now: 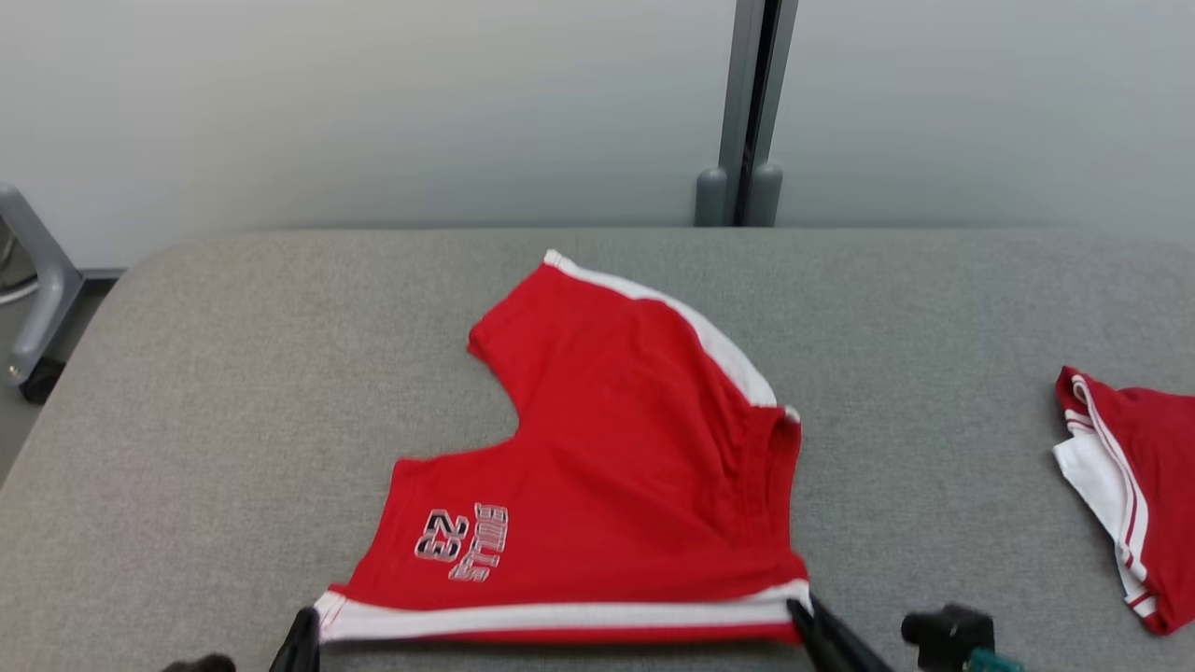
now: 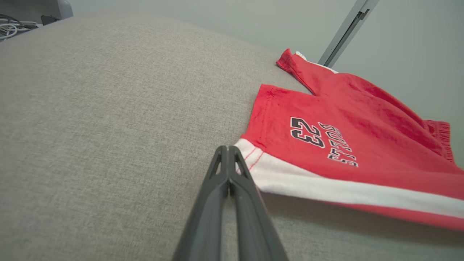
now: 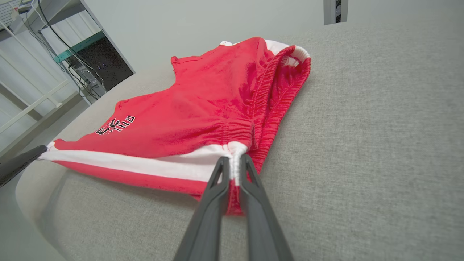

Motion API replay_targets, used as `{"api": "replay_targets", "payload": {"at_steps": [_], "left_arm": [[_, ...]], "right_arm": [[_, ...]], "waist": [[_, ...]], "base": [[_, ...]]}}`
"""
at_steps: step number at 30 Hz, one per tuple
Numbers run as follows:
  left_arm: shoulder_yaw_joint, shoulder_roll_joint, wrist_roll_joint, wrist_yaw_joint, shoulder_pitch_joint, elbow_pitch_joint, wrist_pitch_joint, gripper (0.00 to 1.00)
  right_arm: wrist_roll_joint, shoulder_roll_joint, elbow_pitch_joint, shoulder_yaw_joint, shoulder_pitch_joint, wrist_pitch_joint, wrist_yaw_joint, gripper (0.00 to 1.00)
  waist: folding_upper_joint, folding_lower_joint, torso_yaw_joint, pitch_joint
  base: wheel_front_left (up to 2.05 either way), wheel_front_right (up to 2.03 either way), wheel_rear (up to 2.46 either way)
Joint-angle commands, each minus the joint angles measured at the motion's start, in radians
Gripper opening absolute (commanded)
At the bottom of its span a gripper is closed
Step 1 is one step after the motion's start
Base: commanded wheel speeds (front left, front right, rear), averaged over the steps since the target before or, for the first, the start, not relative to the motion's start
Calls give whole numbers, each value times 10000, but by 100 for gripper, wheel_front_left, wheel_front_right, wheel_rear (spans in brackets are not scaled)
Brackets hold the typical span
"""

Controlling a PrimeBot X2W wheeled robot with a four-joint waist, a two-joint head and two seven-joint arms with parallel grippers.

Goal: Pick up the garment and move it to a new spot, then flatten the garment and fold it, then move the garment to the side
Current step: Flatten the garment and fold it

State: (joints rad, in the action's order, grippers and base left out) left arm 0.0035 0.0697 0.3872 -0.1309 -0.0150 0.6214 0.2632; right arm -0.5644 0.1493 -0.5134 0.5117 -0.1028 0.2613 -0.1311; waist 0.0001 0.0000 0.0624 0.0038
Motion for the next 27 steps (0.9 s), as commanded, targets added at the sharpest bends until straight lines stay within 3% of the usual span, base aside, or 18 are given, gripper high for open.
{"api": "replay_targets", "payload": {"at_steps": [1,5,11,19,27], "left_arm": [[140,122,-12,15,232,-68,14,0],[391,103,73,15,973,-347,14,0],[523,199,19,14,1076,-1025,16,0],[-851,1355,-324,14,-2226,-1010,13,0],[-2971,2209,-126,14,-6179,628,-188,0]], "right_arm": [[-75,159,13,90,251,50,7,0],[-438,423,144,747,827,50,7,0],[-876,696,644,897,840,51,7,0],[-780,-120,680,-402,-695,51,7,0],[-316,-905,-101,-1369,-2581,51,7,0]], "waist": [[-1,0,-43,-332],[-1,0,-160,-510],[-1,0,-327,-324],[-1,0,-814,1001],[-1,0,-1612,2682]], "base": [[0,0,0],[0,0,0],[0,0,0],[0,0,0],[0,0,0]]}}
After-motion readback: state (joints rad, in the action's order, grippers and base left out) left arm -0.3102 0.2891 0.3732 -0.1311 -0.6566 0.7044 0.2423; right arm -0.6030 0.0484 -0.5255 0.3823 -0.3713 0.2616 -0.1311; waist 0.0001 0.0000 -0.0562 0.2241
